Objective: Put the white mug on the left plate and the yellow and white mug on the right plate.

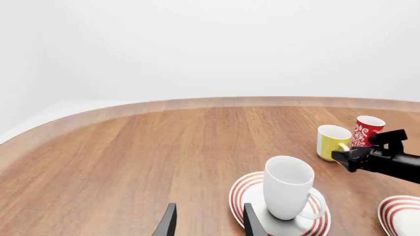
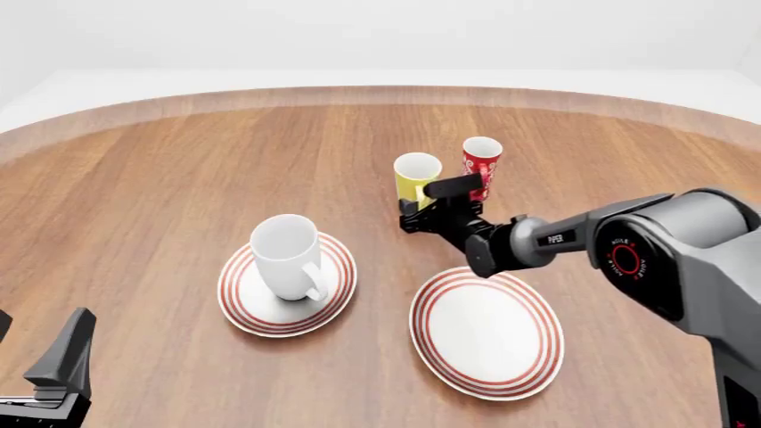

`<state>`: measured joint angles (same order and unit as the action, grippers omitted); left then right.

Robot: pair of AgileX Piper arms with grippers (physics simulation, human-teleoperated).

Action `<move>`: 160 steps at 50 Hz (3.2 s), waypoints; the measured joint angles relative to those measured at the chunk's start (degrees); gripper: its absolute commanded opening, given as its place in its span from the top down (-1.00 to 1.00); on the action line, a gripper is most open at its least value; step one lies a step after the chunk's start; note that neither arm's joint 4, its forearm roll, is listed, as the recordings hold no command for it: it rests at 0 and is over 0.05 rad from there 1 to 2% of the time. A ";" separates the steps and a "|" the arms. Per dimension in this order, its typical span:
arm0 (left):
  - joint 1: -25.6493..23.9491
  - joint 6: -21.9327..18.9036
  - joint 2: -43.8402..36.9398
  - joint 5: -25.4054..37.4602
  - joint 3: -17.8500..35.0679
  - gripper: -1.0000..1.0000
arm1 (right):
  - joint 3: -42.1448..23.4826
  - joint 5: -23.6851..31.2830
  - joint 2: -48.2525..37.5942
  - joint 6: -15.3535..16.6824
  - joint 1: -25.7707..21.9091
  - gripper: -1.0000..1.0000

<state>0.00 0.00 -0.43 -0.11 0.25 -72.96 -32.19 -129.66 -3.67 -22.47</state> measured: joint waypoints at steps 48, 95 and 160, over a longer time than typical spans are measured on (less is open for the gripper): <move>0.00 0.00 0.00 0.00 0.00 -1.00 | 9.68 -4.75 7.43 2.41 -0.78 1.00; 0.00 0.00 0.00 0.00 0.00 -1.00 | 29.52 -12.60 23.80 -0.44 -2.54 1.00; 0.00 0.00 0.00 0.00 0.00 -1.00 | 54.83 -10.26 55.46 0.98 -3.09 1.00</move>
<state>0.00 0.00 -0.43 -0.11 0.25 -18.13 -42.45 -74.20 -2.69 -25.56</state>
